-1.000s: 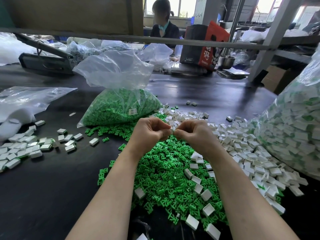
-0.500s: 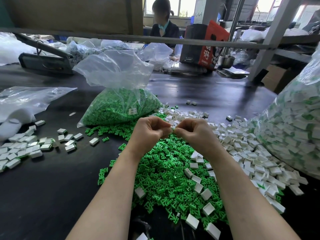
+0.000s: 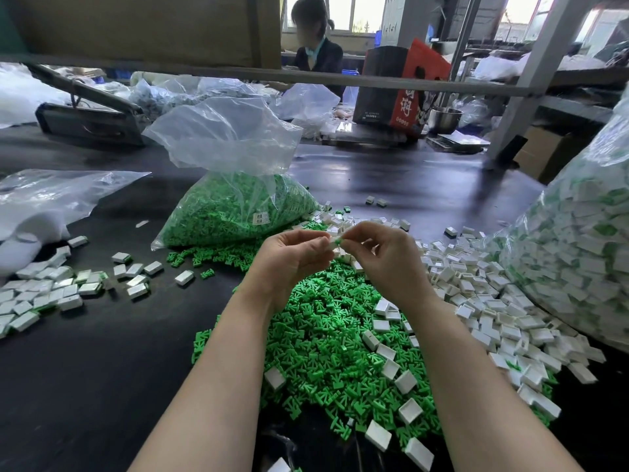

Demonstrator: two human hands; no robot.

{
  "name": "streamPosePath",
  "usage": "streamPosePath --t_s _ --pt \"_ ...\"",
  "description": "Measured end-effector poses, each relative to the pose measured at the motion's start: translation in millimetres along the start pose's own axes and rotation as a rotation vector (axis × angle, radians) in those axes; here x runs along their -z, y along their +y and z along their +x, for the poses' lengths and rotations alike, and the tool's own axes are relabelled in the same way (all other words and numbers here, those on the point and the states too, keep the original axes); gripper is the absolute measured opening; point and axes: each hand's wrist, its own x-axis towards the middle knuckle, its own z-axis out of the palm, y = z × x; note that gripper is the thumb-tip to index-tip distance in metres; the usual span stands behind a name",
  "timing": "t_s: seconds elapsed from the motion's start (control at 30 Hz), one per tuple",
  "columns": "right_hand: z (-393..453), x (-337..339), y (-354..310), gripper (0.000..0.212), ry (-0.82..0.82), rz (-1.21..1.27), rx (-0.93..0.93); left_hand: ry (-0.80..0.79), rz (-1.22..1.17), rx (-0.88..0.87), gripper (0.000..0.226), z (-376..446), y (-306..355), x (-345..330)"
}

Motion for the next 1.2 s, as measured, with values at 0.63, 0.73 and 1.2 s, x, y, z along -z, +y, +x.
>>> streamPosePath --t_s 0.63,0.73,1.2 --pt "3.1 6.0 -8.1 0.007 -0.035 0.356 -0.205 0.060 -0.277 0.133 0.037 0.9 4.8 2.5" --pt "2.5 5.3 -10.2 0.006 -0.059 0.389 -0.237 0.044 -0.249 0.130 0.033 0.5 4.7 1.5" --pt "1.0 4.2 -13.5 0.009 -0.113 0.338 -0.208 -0.010 -0.092 0.048 0.021 -0.7 3.6 -2.1"
